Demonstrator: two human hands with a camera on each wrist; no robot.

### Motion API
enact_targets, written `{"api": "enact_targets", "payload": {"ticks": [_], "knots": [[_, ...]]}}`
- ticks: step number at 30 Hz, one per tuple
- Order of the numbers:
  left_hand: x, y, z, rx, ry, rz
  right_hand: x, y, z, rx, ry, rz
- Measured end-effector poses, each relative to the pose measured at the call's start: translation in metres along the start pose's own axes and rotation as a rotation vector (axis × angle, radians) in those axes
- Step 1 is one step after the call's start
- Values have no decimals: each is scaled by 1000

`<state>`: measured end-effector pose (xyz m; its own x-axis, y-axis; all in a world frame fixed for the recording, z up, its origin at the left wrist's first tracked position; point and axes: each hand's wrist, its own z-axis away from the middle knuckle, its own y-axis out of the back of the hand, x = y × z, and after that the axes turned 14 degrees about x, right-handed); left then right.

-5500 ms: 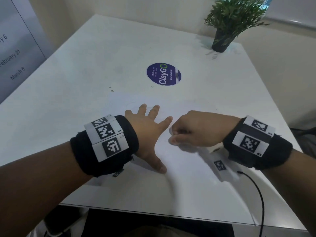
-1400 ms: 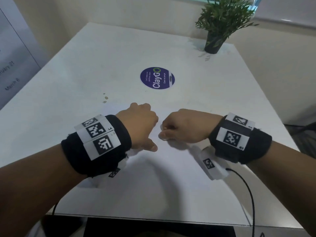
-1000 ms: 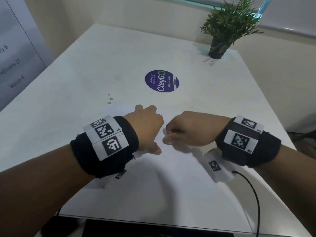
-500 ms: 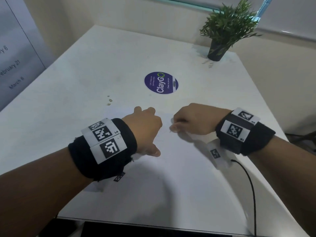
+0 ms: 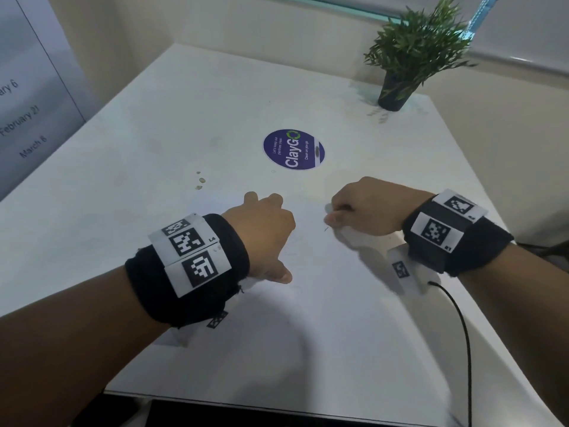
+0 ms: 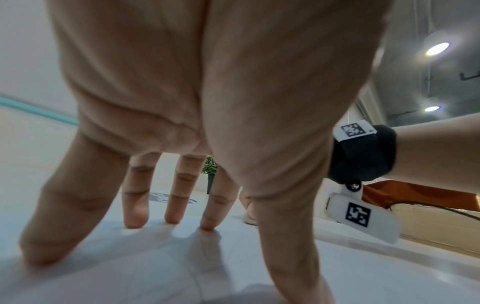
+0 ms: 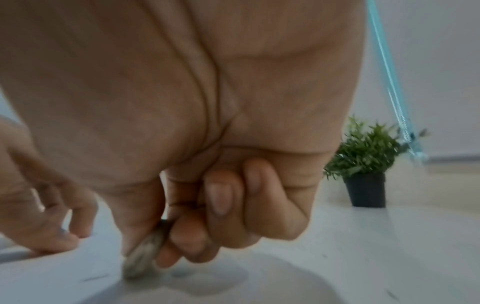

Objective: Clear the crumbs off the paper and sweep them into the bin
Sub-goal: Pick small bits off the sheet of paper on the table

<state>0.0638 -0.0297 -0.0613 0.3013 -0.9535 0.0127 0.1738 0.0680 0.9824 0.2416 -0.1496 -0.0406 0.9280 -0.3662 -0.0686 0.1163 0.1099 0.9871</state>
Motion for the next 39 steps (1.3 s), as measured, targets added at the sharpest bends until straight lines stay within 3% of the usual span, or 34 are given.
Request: {"api": "enact_targets", "payload": {"ticks": [5,11,14,17,19,24,30,36,39], "knots": [[0,1,0,5,-5,-18,-33,-10,3,-28,110,-86],[0,0,2,2,4,25,4,-4,-8,-14,-46,-24],[-2,-3,0,25,-3,19,-8,-8,-8,41,11,-23],[-3,-2,-2,18,-1,0,-27,-13,-3,-7,71,-138],[-3,-2,-2,12,-2,-1,-22,-13,-5,-34,52,-123],[-1,-1,1,-2,2,13,5,-5,-18,54,-66,39],[-3,-3,0,24,-11,16,-35,-13,-4,5,85,-106],[-1,-1,7,32,26,27,-8,-8,-19,20,-59,-27],[-1,-1,8,47,13,27,-14,-8,-18,74,-27,-15]]}}
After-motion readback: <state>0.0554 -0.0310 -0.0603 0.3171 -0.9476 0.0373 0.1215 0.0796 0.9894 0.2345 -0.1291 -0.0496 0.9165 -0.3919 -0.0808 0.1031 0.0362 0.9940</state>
